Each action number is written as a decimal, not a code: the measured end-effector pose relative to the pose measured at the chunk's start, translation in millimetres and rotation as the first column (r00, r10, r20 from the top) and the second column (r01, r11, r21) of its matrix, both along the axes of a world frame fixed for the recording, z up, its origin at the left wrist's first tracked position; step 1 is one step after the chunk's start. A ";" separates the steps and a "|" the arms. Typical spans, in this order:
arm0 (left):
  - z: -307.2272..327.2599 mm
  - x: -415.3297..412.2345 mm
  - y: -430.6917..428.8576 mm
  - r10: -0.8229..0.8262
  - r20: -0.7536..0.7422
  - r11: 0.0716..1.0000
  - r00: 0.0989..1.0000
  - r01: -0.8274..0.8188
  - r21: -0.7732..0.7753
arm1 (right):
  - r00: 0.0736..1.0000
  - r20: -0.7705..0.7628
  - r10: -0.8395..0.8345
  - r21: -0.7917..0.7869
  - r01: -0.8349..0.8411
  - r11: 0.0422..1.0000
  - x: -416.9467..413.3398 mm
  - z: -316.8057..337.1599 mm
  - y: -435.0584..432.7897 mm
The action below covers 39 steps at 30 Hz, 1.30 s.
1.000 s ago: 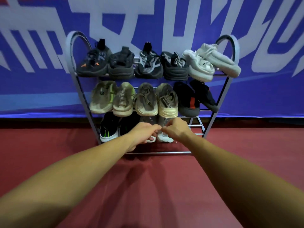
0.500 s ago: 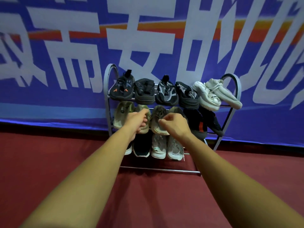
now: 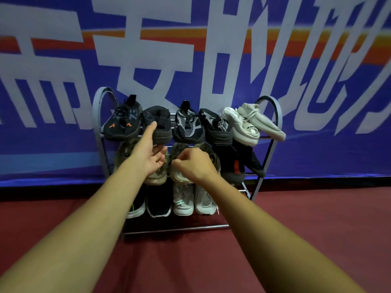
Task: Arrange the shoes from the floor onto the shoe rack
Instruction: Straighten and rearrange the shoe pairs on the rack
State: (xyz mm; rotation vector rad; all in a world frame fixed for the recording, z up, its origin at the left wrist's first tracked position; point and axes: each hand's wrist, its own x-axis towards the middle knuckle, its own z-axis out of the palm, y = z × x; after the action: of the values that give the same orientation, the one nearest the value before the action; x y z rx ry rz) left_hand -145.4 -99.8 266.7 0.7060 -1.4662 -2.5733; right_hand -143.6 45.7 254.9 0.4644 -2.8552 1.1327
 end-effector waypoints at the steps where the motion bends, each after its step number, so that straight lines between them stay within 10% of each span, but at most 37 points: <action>1: -0.4 -3.4 -0.4 -0.007 0.001 1.000 1.000 0.007 0.026 | 1.000 0.001 0.001 -0.012 -0.001 1.000 -2.4 1.9 -2.3; 16: 19.7 20.1 1.3 0.073 -0.086 0.994 0.994 -0.065 0.090 | 0.993 0.086 0.085 -0.254 -0.061 0.965 3.0 19.8 -0.9; 26: 19.9 52.6 -11.8 0.121 -0.285 0.990 0.951 -0.095 0.102 | 0.903 0.321 0.287 -0.834 0.126 0.537 18.7 38.9 8.5; 39: 18.4 62.1 -29.3 0.100 -0.273 0.990 0.957 -0.068 0.123 | 0.868 0.458 0.191 -0.877 0.407 0.255 -3.7 36.4 30.3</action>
State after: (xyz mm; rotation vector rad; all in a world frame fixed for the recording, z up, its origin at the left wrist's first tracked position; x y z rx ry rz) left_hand -83.3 -129.2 285.1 0.3850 -1.1876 -2.5774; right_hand -147.3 75.9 291.3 -0.1809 -1.6278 2.9057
